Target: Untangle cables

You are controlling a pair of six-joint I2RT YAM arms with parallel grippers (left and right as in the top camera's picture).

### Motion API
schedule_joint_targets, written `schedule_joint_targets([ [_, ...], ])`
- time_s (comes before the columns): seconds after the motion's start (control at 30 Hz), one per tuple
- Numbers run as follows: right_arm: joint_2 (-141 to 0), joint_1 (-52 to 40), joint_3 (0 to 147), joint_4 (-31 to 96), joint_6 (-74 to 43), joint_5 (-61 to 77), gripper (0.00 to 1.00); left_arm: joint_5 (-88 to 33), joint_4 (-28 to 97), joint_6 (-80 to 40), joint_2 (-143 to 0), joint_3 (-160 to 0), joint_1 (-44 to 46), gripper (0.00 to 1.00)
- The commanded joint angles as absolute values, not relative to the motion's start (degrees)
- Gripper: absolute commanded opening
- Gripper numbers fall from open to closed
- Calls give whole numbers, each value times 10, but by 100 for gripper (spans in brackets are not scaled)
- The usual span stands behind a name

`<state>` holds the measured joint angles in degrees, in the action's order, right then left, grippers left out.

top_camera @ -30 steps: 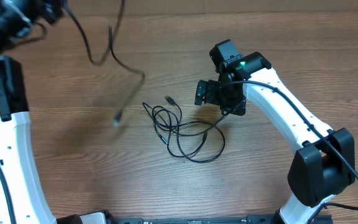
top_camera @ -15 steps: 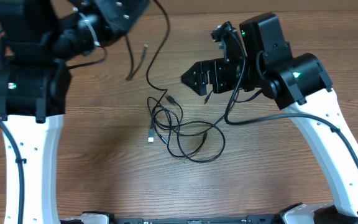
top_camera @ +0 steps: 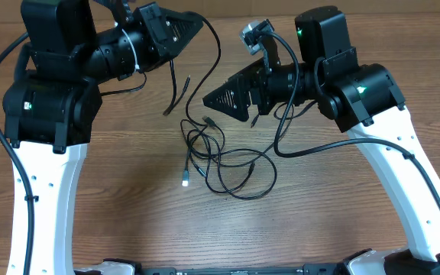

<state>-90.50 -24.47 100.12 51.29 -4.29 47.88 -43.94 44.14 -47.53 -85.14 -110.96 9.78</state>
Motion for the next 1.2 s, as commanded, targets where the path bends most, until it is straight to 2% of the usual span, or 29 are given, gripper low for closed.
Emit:
schedule_joint_targets([
  [0.0,-904,-244,1007,484,-81,487,100,-496,439,-485,-846,-1116,103,4],
  [0.23,-905,-244,1007,449,-152,404,99,-542,439,-500,-846,-1116,103,4],
  [0.4,-905,-244,1007,448,-152,403,83,-559,440,-500,-846,-1116,103,4],
  [0.47,-905,-244,1007,448,-152,403,72,-567,440,-500,-846,-1116,103,4],
  [0.57,-905,-244,1007,449,-153,407,46,-563,444,-499,-846,-1116,102,4],
  [0.67,-905,-244,1007,451,-181,423,27,-547,445,-496,-846,-1116,101,4],
  [0.7,-905,-244,1007,451,-194,432,13,-534,448,-492,-846,-1116,101,4],
  [0.73,-905,-244,1007,451,-209,440,4,-517,454,-486,-846,-1116,101,4],
  [0.83,-905,-244,1007,458,-263,454,4,-435,475,-430,-846,-1116,101,6],
  [0.87,-905,-244,1007,462,-286,457,4,-399,487,-406,-846,-1116,101,13],
  [0.9,-905,-244,1007,465,-321,463,4,-323,514,-377,-846,-1116,101,24],
  [1.0,-905,-244,1007,468,-392,470,4,-171,575,-359,-849,-1116,101,44],
  [1.03,-905,-244,1007,468,-429,470,4,-124,597,-359,-850,-1116,101,59],
  [1.07,-905,-244,1007,468,-465,470,4,-88,617,-359,-853,-1116,101,69],
  [1.1,-905,-244,1007,468,-496,470,4,-68,631,-357,-854,-1116,101,74],
  [1.13,-905,-244,1007,465,-525,470,4,-60,643,-349,-855,-1116,101,85],
  [1.17,-905,-244,1007,462,-542,470,4,-60,649,-333,-856,-1116,101,91],
])
